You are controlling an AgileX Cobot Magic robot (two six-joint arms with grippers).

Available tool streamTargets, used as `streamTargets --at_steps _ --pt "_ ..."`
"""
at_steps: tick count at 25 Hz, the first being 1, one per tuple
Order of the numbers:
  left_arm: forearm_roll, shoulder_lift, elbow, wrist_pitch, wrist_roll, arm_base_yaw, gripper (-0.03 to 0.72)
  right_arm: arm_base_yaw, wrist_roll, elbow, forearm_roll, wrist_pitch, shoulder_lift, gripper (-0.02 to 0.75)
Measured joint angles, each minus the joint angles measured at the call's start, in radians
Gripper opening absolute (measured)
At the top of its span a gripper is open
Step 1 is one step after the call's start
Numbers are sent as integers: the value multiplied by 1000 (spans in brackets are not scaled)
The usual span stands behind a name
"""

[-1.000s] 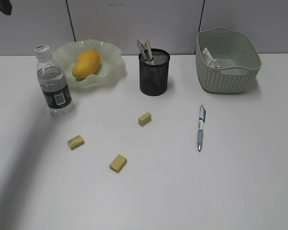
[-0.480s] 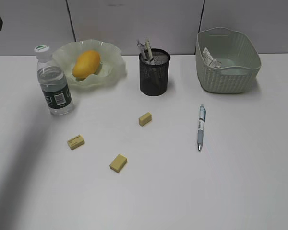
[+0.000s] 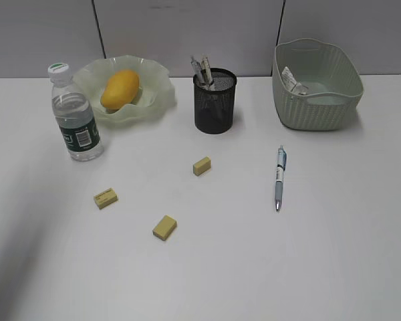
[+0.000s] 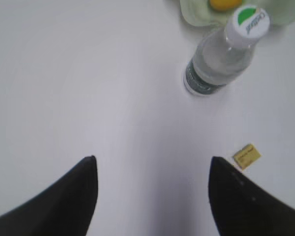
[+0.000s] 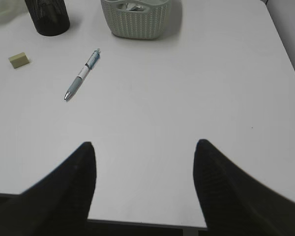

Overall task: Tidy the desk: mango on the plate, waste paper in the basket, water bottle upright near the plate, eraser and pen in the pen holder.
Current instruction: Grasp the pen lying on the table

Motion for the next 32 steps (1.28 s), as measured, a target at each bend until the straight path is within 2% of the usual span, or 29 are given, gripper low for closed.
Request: streamTargets --at_steps 7,16,21,28,32 --pt "0 -267 270 -121 -2 0 533 0 0 0 0 0 0 495" --pt "0 -648 507 -133 -3 0 526 0 0 0 0 0 0 495" --pt "0 -857 560 -75 -4 0 508 0 0 0 0 0 0 495" --pt "8 -1060 566 80 35 0 501 0 0 0 0 0 0 495" --pt "16 -1162 589 76 46 0 501 0 0 0 0 0 0 495"
